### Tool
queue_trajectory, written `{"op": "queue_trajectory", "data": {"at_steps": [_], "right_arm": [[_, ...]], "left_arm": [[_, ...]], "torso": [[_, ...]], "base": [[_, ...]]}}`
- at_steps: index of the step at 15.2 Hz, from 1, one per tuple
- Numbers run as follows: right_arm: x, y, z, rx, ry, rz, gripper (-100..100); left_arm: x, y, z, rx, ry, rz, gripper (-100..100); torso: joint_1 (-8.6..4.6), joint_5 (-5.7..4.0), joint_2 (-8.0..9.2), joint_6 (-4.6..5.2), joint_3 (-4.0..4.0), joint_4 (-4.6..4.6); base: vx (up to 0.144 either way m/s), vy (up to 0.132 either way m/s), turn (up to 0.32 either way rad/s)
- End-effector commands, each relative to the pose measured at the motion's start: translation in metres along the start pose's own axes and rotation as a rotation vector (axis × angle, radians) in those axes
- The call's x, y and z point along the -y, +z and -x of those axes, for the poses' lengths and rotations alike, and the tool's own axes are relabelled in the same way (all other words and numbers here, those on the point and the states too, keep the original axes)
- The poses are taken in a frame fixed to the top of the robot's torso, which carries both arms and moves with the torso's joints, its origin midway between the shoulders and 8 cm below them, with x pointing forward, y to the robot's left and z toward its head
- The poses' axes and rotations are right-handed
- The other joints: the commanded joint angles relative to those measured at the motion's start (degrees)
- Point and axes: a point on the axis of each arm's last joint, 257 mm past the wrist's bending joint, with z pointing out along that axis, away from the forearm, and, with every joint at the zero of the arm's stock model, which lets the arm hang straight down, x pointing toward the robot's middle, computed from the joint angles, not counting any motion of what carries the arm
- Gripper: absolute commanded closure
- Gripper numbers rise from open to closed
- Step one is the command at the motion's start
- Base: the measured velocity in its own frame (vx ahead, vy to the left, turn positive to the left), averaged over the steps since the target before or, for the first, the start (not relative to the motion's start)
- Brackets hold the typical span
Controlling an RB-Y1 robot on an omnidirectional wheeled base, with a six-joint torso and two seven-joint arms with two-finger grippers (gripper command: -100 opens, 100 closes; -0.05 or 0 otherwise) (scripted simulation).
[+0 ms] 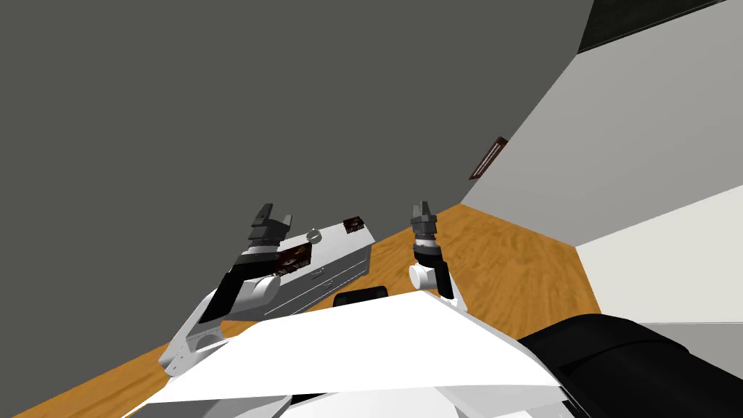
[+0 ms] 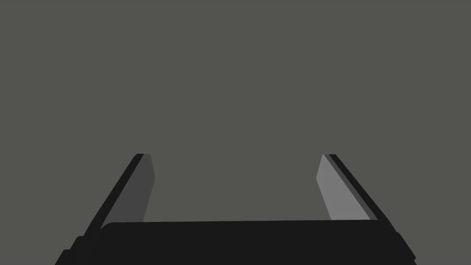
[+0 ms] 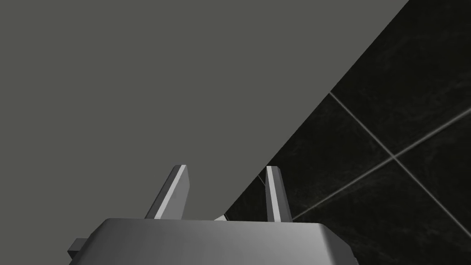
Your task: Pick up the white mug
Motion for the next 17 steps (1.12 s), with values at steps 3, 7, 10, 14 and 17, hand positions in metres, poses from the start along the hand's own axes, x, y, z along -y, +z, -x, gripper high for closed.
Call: {"op": "queue_trajectory", "data": {"at_steps": [3, 7, 10, 14, 17], "right_arm": [[0.0, 0.0, 0.0, 0.0, 0.0, 0.0, 0], [0.0, 0.0, 0.0, 0.0, 0.0, 0.0, 0], [0.0, 0.0, 0.0, 0.0, 0.0, 0.0, 0], [0.0, 0.0, 0.0, 0.0, 0.0, 0.0, 0], [0.0, 0.0, 0.0, 0.0, 0.0, 0.0, 0]], "left_arm": [[-0.036, 0.007, 0.022, 0.02, 0.001, 0.104, -100], [-0.061, 0.009, 0.038, 0.043, -0.001, 0.185, -100], [-0.083, 0.01, 0.056, 0.069, -0.005, 0.253, -100], [-0.116, 0.011, 0.093, 0.131, -0.019, 0.357, -100], [-0.136, 0.008, 0.114, 0.173, -0.031, 0.42, -100]], "torso": [[0.02, 0.0, 0.0, -0.03, 0.0, 0.0], [-0.01, 0.0, -0.02, 0.01, -0.01, 0.0], [0.0, 0.0, 0.0, -0.01, 0.0, 0.0], [0.01, 0.0, 0.0, -0.03, 0.0, 0.0], [0.02, 0.0, 0.0, -0.04, 0.0, 0.0]], "base": [[-0.008, -0.019, -0.117], [-0.006, -0.022, -0.137], [-0.01, -0.023, -0.127], [-0.006, -0.021, -0.143], [-0.007, -0.018, -0.129]]}}
